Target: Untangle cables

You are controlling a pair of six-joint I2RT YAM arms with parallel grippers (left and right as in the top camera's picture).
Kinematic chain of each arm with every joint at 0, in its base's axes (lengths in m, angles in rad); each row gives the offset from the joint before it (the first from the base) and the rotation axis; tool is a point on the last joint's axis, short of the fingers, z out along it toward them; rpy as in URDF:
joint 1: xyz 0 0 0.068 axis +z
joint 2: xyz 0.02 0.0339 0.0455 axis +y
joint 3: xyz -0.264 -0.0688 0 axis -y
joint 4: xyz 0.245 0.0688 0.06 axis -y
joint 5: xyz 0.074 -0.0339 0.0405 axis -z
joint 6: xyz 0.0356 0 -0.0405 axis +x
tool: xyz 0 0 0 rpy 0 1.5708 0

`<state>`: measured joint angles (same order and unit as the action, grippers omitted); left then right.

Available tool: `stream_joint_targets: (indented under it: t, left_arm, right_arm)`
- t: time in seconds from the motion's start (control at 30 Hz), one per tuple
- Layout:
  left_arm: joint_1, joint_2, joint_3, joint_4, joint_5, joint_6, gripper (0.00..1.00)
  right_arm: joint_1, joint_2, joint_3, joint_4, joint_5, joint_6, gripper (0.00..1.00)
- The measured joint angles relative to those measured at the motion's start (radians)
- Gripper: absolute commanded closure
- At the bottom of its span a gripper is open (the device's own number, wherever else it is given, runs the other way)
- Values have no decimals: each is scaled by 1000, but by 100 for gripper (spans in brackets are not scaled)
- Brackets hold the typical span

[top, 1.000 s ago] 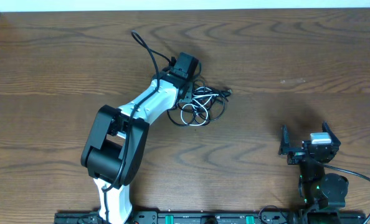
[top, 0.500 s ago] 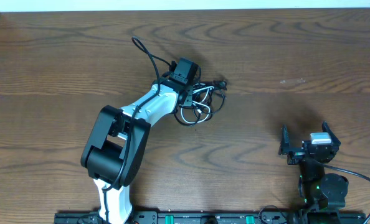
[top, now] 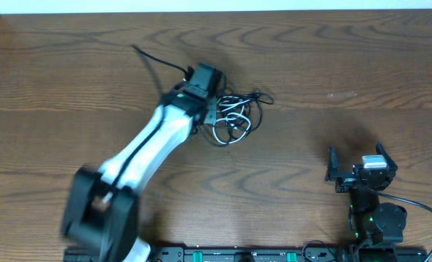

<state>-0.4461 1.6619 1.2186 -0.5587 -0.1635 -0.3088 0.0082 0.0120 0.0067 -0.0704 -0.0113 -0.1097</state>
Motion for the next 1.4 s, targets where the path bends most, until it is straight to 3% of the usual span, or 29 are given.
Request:
stream_joint_targets:
  t: [0.27,0.5,0.53,0.57,0.63,0.7,0.93,1.23,1.4]
  left_arm:
    - [0,-348,1,-76,0,-58,92]
    - [0,-484,1,-160,0,-61,92]
    - [0,-496,1,-169,0,-61,76]
    - [0,-509,1,-187,1,-65,44]
    - [0,-514,1,-200,0,-62,25]
    - [0,-510,1,-215,0,-65,15]
    - [0,-416,-47,-204,0,-141,13]
    - [0,-157,-80,-42,0,-269,13]
    - [0,-24,-80,72,0,-302,24]
  right_arm:
    - [0,0,0,0,0,0,1]
    - [0,0,0,0,0,0,1]
    - [0,0,0,0,0,0,1]
    - [0,0,0,0,0,0,1]
    - [0,0,0,0,0,0,1]
    - [0,0,0,0,0,0,1]
    - [0,0,0,0,0,0,1]
    - [0,0,0,0,0,0,1]
    - [0,0,0,0,0,0,1]
